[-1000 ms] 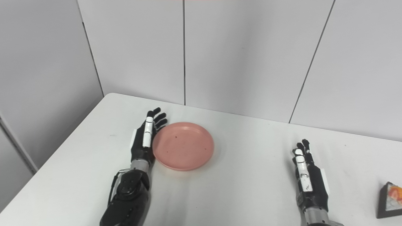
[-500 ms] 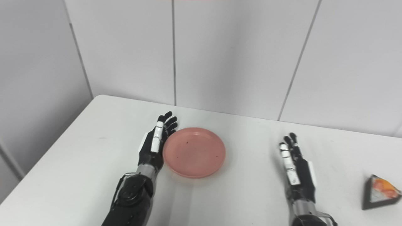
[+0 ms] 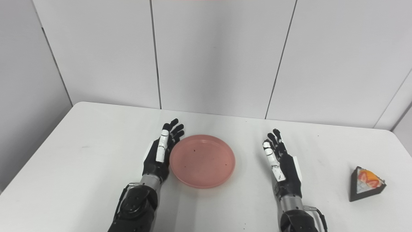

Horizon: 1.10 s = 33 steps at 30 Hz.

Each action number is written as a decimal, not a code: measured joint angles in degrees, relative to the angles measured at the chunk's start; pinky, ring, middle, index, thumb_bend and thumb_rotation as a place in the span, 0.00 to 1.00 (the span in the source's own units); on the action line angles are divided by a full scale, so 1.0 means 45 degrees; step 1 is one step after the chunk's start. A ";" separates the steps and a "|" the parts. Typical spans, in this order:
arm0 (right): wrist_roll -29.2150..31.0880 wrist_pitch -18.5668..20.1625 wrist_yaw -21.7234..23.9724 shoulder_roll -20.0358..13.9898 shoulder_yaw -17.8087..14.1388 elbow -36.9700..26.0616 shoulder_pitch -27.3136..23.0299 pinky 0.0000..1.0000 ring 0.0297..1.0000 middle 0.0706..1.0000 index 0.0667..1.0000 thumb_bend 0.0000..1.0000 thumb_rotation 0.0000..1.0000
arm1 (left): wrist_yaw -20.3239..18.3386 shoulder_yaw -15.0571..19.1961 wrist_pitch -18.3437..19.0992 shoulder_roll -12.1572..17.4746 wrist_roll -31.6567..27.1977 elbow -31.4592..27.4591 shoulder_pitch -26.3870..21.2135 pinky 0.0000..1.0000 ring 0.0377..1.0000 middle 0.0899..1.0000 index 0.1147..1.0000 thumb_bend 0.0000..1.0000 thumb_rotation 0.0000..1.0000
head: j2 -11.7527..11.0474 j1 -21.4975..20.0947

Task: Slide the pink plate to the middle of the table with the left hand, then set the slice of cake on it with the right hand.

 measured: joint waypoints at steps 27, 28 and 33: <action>0.0043 0.0001 -0.0004 0.0000 0.0048 -0.0026 0.0005 0.96 0.91 0.93 0.96 0.64 0.71 | 0.0102 -0.0127 -0.0180 -0.0057 0.0486 0.0088 0.0003 0.93 0.91 0.90 0.88 0.64 1.00 | -0.0019 -0.0078; 0.0032 0.0001 -0.0021 0.0003 0.0050 -0.0046 0.0014 0.96 0.91 0.93 0.96 0.63 0.71 | 0.0100 -0.0138 -0.0180 -0.0057 0.0532 0.0085 0.0006 0.93 0.91 0.90 0.88 0.64 1.00 | -0.0019 -0.0079; 0.0029 0.0001 -0.0038 0.0037 0.0051 -0.0081 0.0031 0.96 0.91 0.93 0.95 0.64 0.71 | 0.0135 -0.0223 -0.0187 -0.0054 0.0851 0.0075 0.0020 0.92 0.90 0.89 0.88 0.64 1.00 | 0.0020 -0.0118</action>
